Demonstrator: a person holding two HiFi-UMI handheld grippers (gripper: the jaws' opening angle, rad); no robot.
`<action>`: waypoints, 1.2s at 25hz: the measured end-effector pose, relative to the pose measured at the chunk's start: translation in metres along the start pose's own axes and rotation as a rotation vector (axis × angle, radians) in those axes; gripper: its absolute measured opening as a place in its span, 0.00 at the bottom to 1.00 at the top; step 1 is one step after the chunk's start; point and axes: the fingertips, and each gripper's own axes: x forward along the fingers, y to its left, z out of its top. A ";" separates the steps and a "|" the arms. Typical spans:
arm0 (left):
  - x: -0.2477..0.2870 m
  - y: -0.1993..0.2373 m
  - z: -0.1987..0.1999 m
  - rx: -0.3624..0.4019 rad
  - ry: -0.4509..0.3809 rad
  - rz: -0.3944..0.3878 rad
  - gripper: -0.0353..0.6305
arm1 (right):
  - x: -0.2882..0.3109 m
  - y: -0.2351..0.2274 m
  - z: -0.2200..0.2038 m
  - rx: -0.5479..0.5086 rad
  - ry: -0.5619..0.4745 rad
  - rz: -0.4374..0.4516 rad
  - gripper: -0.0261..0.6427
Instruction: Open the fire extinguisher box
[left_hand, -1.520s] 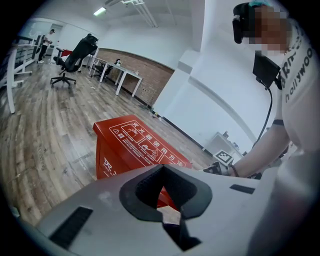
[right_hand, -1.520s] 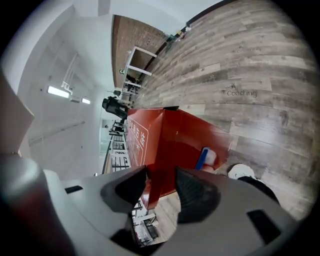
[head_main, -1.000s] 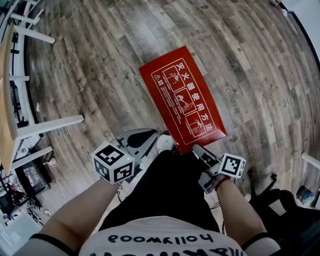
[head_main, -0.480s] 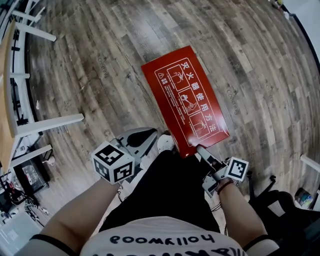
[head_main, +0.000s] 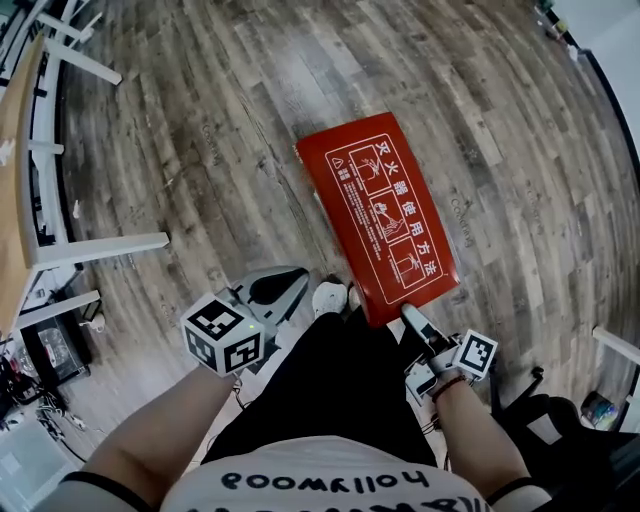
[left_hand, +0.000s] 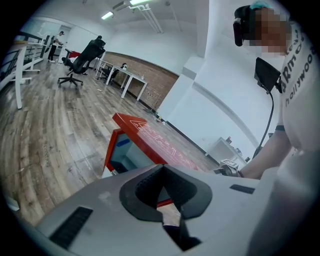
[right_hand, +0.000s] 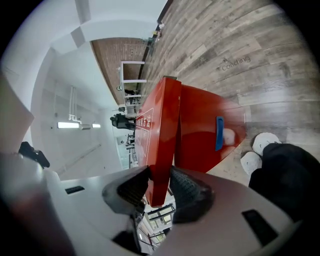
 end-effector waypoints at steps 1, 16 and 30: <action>-0.002 0.002 -0.001 -0.003 -0.001 0.005 0.06 | -0.001 -0.001 0.002 -0.006 0.000 -0.003 0.24; -0.021 0.015 -0.011 -0.041 -0.031 0.053 0.06 | 0.011 -0.026 0.003 -0.104 0.008 -0.198 0.24; -0.043 0.031 -0.019 -0.074 -0.063 0.103 0.06 | 0.013 -0.038 0.008 -0.198 -0.044 -0.398 0.25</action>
